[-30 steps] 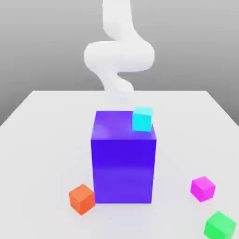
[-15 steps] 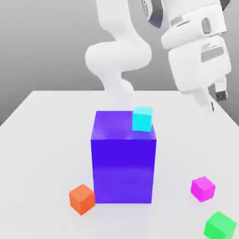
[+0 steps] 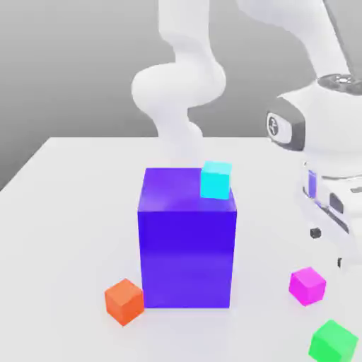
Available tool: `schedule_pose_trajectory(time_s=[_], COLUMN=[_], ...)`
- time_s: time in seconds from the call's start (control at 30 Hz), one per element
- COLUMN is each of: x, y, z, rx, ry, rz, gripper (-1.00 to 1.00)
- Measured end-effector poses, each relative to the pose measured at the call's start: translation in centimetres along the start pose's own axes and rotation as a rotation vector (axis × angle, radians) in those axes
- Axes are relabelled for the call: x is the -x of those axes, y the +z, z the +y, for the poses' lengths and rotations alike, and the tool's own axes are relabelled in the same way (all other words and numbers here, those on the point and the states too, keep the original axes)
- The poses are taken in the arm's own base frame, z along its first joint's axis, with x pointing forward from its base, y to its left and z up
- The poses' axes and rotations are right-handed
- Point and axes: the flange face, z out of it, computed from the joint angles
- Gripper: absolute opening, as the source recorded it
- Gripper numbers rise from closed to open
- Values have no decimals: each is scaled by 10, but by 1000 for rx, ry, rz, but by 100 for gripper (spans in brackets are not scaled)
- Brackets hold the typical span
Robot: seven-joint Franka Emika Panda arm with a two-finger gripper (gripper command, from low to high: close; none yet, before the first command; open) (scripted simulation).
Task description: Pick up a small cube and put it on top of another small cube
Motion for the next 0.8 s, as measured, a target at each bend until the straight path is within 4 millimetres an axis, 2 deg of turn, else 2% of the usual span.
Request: schedule_pose_trajectory(time_s=[0.1, 0.3, 0.33, 0.57, 0.8], x=[3, 6, 7, 7, 4], y=[25, 73, 80, 81, 29], z=[-7, -8, -8, -8, -8], rx=[17, 18, 16, 15, 17], ry=[-79, -90, -89, -89, -91], rz=[-32, -37, -38, -39, -38], gripper=[0, 0, -100, -100, -100])
